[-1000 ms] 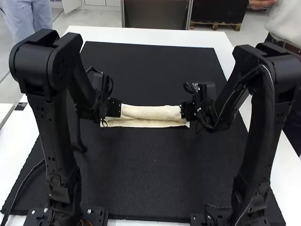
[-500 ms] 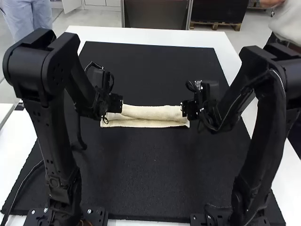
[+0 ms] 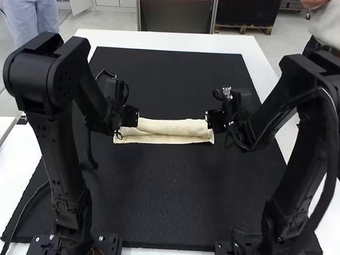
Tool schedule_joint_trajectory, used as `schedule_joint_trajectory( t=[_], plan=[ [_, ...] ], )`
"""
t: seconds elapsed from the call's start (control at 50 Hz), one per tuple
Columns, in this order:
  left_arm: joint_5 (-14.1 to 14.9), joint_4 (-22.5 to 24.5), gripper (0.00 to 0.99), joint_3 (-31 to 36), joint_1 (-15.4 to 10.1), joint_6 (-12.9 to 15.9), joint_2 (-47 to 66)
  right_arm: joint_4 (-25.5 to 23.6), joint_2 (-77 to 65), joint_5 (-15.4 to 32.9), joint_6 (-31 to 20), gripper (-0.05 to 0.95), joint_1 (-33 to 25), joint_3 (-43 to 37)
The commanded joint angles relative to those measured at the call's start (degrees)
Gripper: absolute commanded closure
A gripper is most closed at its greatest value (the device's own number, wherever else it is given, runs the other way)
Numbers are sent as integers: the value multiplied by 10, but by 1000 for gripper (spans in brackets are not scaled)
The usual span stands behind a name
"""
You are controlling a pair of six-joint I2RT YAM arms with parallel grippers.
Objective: Fold the towel.
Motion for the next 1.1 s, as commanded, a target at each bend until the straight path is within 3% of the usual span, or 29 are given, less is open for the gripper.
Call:
schedule_joint_trajectory(
  t=[0.0, 0.66, 1.08],
  plan=[
    [-8, 6, 36, -10, -3, 5, -25, 1, -11, 2, -6, 0, 6, -8],
    [-11, 6, 36, -10, -13, 6, -26, -19, -49, -10, -3, 2, 6, -11],
    [-11, 5, 36, -10, -13, 6, -26, -99, -120, -13, 15, 2, 39, -3]
  ],
)
